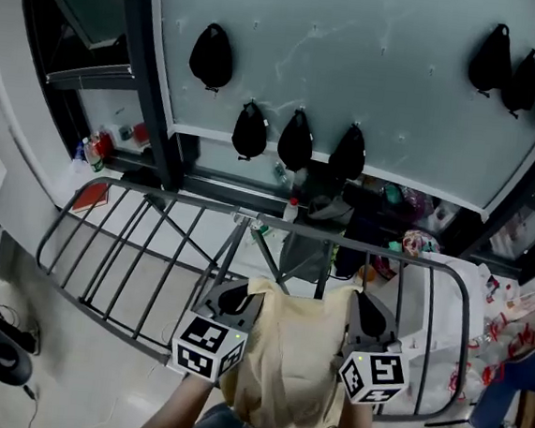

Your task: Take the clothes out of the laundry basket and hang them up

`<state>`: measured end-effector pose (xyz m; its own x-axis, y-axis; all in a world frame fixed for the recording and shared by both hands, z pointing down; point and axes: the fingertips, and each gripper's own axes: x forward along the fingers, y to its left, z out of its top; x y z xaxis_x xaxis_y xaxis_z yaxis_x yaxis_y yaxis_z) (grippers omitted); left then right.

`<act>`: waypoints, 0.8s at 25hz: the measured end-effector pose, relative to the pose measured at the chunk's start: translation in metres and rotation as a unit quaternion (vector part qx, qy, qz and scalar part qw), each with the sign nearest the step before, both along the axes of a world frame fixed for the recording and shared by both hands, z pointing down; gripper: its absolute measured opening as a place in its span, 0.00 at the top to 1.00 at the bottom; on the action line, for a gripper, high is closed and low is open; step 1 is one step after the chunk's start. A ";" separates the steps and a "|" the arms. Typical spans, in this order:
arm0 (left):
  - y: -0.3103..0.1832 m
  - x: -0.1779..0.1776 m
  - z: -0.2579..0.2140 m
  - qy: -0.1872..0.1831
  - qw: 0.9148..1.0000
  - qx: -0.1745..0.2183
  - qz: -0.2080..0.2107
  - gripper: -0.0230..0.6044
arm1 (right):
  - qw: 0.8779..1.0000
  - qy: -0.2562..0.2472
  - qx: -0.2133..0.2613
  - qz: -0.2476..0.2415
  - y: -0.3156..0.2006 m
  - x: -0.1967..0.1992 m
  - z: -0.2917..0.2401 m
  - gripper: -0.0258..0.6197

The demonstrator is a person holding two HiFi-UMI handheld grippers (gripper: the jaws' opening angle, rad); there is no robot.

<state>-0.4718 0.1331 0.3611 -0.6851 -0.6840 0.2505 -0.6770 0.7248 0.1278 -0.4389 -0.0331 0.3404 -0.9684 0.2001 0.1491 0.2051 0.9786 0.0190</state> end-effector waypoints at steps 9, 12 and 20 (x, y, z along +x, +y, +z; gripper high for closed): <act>-0.011 -0.086 -0.006 -0.005 1.000 0.005 0.000 0.92 | 0.999 0.004 0.026 0.040 -0.019 -0.072 -0.003 0.95; -0.017 -0.101 0.003 0.000 1.000 0.001 -0.002 0.92 | 0.998 0.011 0.031 0.052 -0.025 -0.085 0.002 0.95; -0.020 -0.110 0.050 0.027 0.997 -0.078 0.008 0.92 | 0.993 0.079 0.069 0.057 -0.024 -0.091 0.038 0.94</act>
